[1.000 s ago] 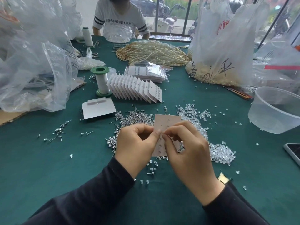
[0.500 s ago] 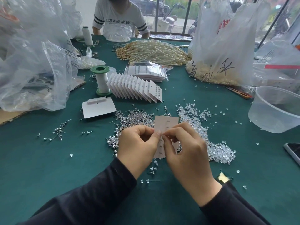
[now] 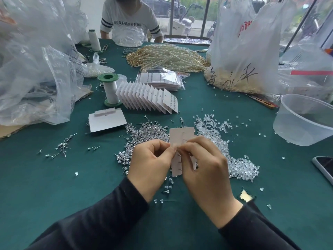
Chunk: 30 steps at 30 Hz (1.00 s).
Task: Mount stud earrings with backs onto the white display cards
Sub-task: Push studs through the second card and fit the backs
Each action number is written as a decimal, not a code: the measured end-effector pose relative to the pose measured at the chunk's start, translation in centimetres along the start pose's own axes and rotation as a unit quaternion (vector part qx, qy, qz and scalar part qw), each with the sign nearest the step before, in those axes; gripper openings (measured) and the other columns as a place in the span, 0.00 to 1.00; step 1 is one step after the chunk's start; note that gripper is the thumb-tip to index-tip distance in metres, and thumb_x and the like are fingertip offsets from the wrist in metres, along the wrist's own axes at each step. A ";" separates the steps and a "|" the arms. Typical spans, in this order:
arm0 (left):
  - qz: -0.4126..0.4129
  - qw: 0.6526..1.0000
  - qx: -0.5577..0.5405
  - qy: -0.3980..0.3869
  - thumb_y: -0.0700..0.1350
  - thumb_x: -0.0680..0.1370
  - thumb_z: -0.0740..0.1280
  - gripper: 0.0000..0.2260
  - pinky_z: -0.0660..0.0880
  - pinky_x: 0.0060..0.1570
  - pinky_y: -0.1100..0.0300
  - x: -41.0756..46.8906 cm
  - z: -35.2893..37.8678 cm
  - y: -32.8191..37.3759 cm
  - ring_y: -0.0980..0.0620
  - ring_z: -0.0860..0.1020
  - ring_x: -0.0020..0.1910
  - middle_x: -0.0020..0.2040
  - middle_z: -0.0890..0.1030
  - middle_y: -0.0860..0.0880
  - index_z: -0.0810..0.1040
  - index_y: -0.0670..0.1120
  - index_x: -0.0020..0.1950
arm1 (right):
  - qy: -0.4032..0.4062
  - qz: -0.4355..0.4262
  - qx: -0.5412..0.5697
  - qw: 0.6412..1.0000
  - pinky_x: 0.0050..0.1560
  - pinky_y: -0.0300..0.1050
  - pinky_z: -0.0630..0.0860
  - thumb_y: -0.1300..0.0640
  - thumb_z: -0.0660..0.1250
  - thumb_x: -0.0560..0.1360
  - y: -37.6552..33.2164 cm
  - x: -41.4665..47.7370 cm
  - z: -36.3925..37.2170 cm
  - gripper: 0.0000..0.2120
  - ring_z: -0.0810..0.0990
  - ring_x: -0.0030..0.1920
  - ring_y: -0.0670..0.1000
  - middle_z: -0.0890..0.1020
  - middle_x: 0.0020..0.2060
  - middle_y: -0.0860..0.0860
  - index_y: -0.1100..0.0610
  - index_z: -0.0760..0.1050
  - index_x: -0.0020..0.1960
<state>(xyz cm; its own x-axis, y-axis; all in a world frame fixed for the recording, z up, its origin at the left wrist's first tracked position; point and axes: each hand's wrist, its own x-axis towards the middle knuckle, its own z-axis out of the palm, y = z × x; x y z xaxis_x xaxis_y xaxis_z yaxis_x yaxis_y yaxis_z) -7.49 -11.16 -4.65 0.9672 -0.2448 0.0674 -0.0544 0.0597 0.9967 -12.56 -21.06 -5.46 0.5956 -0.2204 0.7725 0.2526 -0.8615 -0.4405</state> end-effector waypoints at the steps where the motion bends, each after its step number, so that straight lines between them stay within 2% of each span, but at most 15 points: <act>1: -0.005 1.000 -0.006 -0.001 0.36 0.72 0.69 0.10 0.73 0.36 0.57 0.1 0.0 0.0 0.49 0.73 0.31 0.29 0.77 0.44 0.77 0.43 0.30 | -0.003 0.002 0.000 1.000 0.38 0.42 0.73 0.63 0.66 0.72 0.0 0.0 0.0 0.07 0.78 0.35 0.53 0.80 0.34 0.54 0.63 0.80 0.37; 5: -0.052 0.998 -0.040 -0.009 0.34 0.72 0.67 0.11 0.72 0.26 0.66 0.5 0.0 -0.2 0.55 0.72 0.24 0.24 0.76 0.50 0.77 0.42 0.29 | -0.035 0.040 0.019 0.998 0.34 0.42 0.73 0.65 0.70 0.69 0.4 0.4 -0.1 0.03 0.76 0.32 0.50 0.79 0.33 0.53 0.62 0.81 0.37; 9: -0.055 0.998 -0.032 0.007 0.36 0.72 0.69 0.10 0.72 0.31 0.61 0.7 0.4 -0.4 0.51 0.71 0.27 0.26 0.75 0.47 0.78 0.42 0.30 | -0.055 0.061 0.018 0.996 0.32 0.35 0.69 0.63 0.71 0.67 0.7 0.6 -0.4 0.01 0.70 0.30 0.44 0.74 0.32 0.48 0.60 0.80 0.37; 11: -0.043 0.999 -0.019 0.012 0.36 0.71 0.69 0.09 0.72 0.32 0.59 0.7 0.4 -0.5 0.51 0.71 0.27 0.26 0.75 0.48 0.78 0.42 0.30 | -0.053 0.064 0.017 0.996 0.32 0.36 0.69 0.64 0.72 0.66 0.7 0.5 -0.5 0.02 0.70 0.30 0.45 0.74 0.31 0.48 0.60 0.79 0.37; 16: -0.030 0.999 0.007 0.020 0.37 0.71 0.70 0.10 0.71 0.29 0.62 0.7 0.3 -0.5 0.55 0.71 0.24 0.22 0.75 0.53 0.78 0.44 0.29 | -0.046 0.057 0.013 0.997 0.32 0.40 0.70 0.65 0.71 0.66 0.7 0.7 -0.6 0.02 0.71 0.30 0.46 0.76 0.31 0.51 0.61 0.79 0.36; 21: -0.021 1.000 0.008 0.018 0.37 0.71 0.70 0.09 0.72 0.33 0.58 0.6 0.3 -0.5 0.50 0.72 0.28 0.27 0.76 0.47 0.79 0.42 0.31 | -0.050 0.042 0.006 0.998 0.32 0.40 0.70 0.66 0.71 0.66 0.6 0.5 -0.5 0.02 0.71 0.30 0.46 0.76 0.31 0.52 0.61 0.79 0.36; 27: -0.013 0.999 0.032 0.006 0.37 0.71 0.70 0.10 0.69 0.27 0.66 0.5 0.1 -0.6 0.57 0.70 0.24 0.22 0.74 0.54 0.78 0.43 0.30 | -0.056 0.042 0.003 0.998 0.32 0.41 0.71 0.64 0.68 0.67 0.6 0.4 -0.5 0.02 0.70 0.30 0.46 0.77 0.31 0.52 0.62 0.79 0.36; 30: -0.021 0.999 0.031 0.005 0.37 0.71 0.69 0.10 0.69 0.27 0.66 0.5 0.1 -0.5 0.57 0.70 0.24 0.23 0.74 0.53 0.77 0.44 0.30 | -0.061 0.039 -0.001 0.997 0.32 0.42 0.71 0.64 0.68 0.67 0.5 0.3 -0.4 0.02 0.70 0.31 0.46 0.77 0.32 0.53 0.62 0.79 0.36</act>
<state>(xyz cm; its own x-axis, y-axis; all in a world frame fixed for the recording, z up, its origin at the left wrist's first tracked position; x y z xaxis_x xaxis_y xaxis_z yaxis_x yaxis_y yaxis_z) -6.97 -11.41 -5.11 0.9716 -0.2354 0.0250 -0.0283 -0.0107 0.9995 -12.56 -21.72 -5.28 0.7026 -0.2299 0.6734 0.1996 -0.8447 -0.4967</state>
